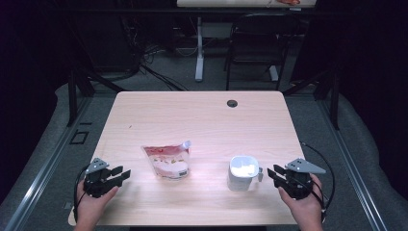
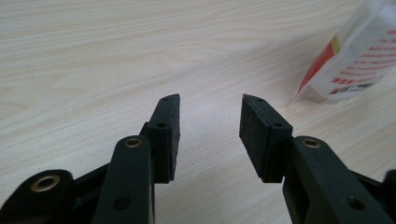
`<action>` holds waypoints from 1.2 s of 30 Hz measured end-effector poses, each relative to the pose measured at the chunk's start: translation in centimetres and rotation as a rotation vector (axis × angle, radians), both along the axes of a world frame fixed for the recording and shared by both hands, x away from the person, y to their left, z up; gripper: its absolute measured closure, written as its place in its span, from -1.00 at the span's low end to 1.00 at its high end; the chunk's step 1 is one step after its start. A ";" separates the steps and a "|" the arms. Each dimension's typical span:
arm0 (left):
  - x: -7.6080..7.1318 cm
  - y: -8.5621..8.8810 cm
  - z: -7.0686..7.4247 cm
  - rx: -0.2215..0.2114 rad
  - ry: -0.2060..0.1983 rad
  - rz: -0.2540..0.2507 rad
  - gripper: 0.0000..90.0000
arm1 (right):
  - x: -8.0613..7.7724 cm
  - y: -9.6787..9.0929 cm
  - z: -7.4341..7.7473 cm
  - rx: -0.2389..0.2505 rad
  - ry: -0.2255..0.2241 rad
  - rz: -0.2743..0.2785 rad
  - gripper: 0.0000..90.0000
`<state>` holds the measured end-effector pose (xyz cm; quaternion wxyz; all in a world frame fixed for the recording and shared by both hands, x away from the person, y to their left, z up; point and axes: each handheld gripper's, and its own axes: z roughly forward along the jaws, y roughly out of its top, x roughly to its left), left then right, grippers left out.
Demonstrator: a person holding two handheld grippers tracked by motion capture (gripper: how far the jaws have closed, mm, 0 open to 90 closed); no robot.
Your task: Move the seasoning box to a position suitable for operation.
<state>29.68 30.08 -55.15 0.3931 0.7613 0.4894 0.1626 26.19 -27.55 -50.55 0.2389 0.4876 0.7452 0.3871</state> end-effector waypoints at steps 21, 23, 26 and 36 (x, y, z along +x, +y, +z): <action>0.2 0.3 -0.3 0.002 0.027 0.011 0.30 | 2.2 3.1 4.1 0.002 0.107 0.015 0.61; 0.2 0.3 -0.2 0.001 0.029 0.011 0.30 | 2.2 3.3 4.1 0.004 0.106 0.016 0.60; 0.2 0.4 -0.2 0.003 0.029 0.012 0.29 | 2.2 3.5 3.9 0.007 0.111 0.020 0.60; 0.2 0.3 -0.3 0.006 0.025 0.016 0.29 | 2.4 3.8 3.6 0.019 0.119 0.005 0.62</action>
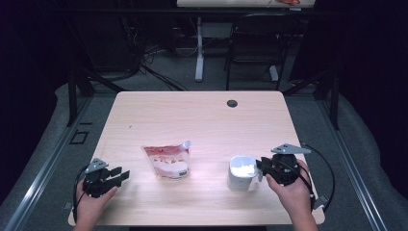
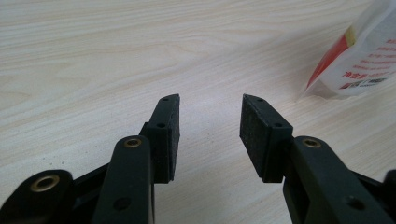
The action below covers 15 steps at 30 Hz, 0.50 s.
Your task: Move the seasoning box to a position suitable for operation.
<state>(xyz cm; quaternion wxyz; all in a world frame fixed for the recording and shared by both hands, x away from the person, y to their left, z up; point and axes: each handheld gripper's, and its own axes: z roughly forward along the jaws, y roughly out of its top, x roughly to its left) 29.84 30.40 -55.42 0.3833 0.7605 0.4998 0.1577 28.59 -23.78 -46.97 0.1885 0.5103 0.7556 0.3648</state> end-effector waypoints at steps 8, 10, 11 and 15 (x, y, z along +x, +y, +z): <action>0.0 -0.1 0.0 -0.002 0.001 0.002 0.28 | 0.0 -0.1 -0.1 0.021 0.003 0.007 0.71; 0.0 0.0 0.0 0.001 0.000 0.002 0.28 | 0.0 -0.2 -0.2 0.033 0.005 0.004 0.72; 0.0 0.0 0.0 0.001 0.000 0.001 0.28 | 0.0 -0.2 -0.2 0.038 0.005 0.004 0.73; 0.0 0.0 0.0 0.000 -0.001 0.001 0.28 | 0.0 -0.3 -0.2 0.045 0.008 0.004 0.75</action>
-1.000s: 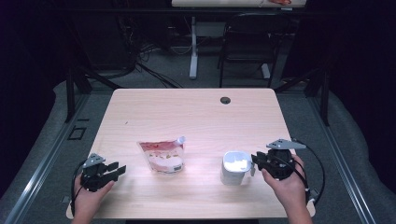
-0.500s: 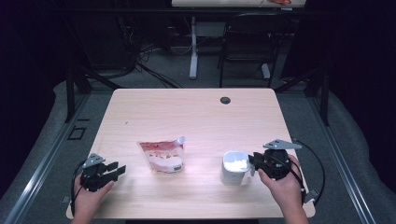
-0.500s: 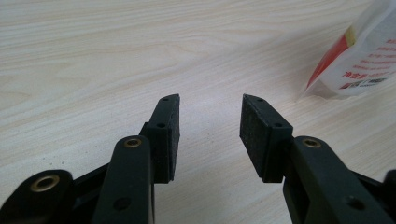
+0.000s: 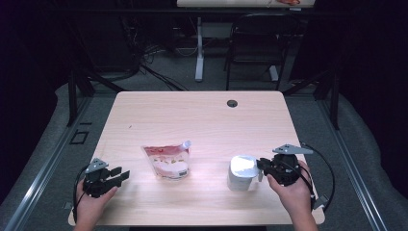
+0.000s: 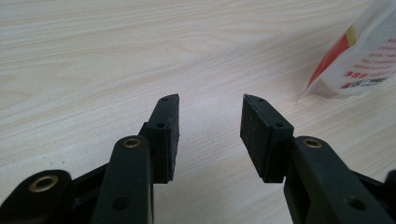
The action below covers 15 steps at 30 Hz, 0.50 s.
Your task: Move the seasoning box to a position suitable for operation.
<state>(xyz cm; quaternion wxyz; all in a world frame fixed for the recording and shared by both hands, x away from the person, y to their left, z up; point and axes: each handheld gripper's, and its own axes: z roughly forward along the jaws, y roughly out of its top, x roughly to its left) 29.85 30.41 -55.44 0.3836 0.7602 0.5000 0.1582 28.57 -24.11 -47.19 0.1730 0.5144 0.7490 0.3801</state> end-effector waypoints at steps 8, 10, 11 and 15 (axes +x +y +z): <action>0.0 0.0 0.0 0.002 0.001 0.000 0.28 | 0.0 -0.2 -0.1 0.028 0.005 0.000 0.78; 0.0 0.0 0.0 0.003 0.001 -0.001 0.28 | 0.0 -0.3 -0.1 0.037 0.010 0.003 0.78; 0.0 0.0 0.0 0.004 0.001 0.000 0.28 | 0.0 -0.4 -0.1 0.039 0.013 0.005 0.79; 0.0 0.0 0.0 0.003 0.000 0.001 0.28 | 0.0 -0.5 -0.2 0.060 0.013 0.000 0.80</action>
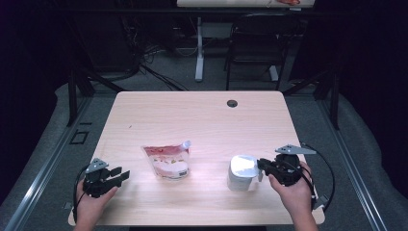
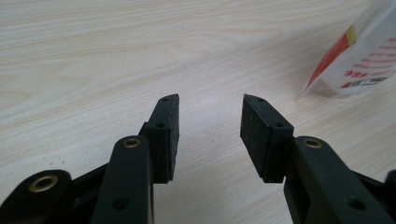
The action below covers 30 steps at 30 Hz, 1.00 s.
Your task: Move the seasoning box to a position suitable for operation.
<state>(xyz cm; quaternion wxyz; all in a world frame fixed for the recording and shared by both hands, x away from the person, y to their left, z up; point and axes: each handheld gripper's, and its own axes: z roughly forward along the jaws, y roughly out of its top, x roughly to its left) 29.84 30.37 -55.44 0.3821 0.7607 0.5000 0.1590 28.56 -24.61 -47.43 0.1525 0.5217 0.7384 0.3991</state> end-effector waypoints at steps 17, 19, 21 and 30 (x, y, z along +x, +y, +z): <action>0.0 0.0 0.0 0.002 0.000 -0.002 0.28 | 0.0 -0.8 -0.5 0.077 0.020 -0.010 0.89; 0.0 0.0 0.0 0.001 -0.001 -0.001 0.28 | 0.0 -0.9 -0.6 0.082 0.021 -0.011 0.89; 0.0 0.0 0.0 0.001 0.000 -0.001 0.28 | 0.1 -1.0 -0.6 0.096 0.021 -0.010 0.90; 0.0 0.0 0.0 0.002 -0.001 -0.002 0.28 | 0.0 -1.1 -0.8 0.111 0.023 -0.008 0.91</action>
